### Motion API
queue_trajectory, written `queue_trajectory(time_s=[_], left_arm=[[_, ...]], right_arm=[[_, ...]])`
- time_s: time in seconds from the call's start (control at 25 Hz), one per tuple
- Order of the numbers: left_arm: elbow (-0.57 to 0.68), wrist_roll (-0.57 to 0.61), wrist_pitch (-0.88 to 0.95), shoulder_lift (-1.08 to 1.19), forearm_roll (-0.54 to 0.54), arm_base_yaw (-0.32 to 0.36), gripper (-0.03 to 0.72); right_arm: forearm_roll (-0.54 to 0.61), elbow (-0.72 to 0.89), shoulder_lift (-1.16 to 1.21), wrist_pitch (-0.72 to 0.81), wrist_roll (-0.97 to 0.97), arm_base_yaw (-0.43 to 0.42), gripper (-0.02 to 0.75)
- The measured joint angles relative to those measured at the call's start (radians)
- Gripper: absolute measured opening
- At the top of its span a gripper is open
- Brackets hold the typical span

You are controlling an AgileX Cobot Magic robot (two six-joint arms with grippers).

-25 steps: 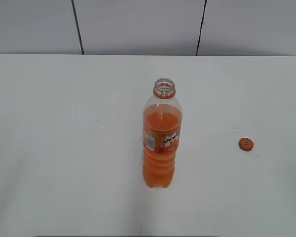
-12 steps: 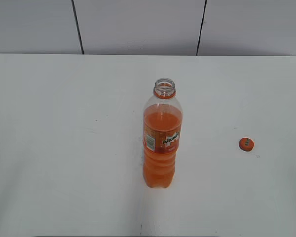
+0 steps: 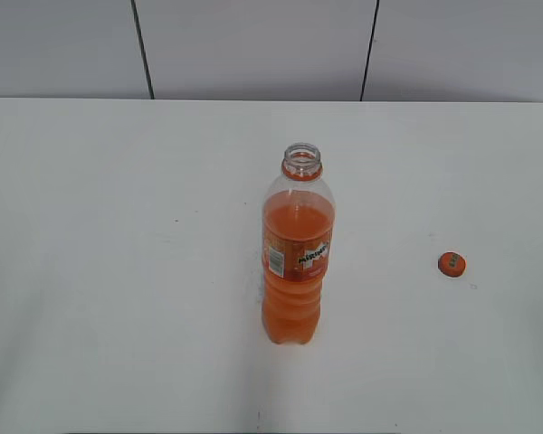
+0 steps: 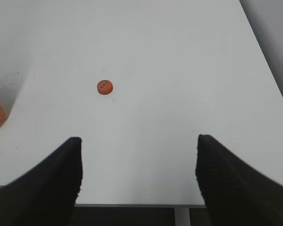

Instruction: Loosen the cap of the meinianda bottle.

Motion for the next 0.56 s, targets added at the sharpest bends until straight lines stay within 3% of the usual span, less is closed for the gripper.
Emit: queue_trajectory(time_s=[0.56], left_arm=[[0.0,0.0,0.0,0.0,0.0,0.0,0.552]], right_arm=[[0.0,0.0,0.0,0.0,0.0,0.0,0.562]])
